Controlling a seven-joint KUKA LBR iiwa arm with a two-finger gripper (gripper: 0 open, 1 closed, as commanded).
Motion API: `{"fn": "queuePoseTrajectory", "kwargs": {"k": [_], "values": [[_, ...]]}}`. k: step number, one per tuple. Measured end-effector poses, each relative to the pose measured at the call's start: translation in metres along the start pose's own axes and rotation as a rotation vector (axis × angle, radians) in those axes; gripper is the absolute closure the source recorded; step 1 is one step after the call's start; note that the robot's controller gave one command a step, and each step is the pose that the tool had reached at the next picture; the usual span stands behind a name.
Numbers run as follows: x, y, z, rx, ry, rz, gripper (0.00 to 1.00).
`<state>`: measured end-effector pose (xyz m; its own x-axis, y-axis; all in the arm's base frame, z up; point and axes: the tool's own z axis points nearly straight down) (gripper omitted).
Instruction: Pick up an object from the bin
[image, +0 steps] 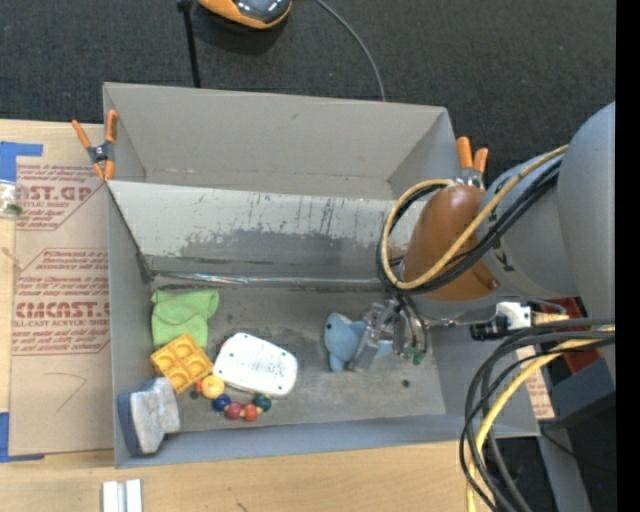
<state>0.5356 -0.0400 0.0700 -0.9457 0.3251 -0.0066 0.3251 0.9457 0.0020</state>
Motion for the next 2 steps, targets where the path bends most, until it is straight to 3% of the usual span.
{"fn": "queuePoseTrajectory", "kwargs": {"k": [2], "values": [[0.003, 0.0, -0.024, 0.002, 0.011, 0.0, 1.0]]}}
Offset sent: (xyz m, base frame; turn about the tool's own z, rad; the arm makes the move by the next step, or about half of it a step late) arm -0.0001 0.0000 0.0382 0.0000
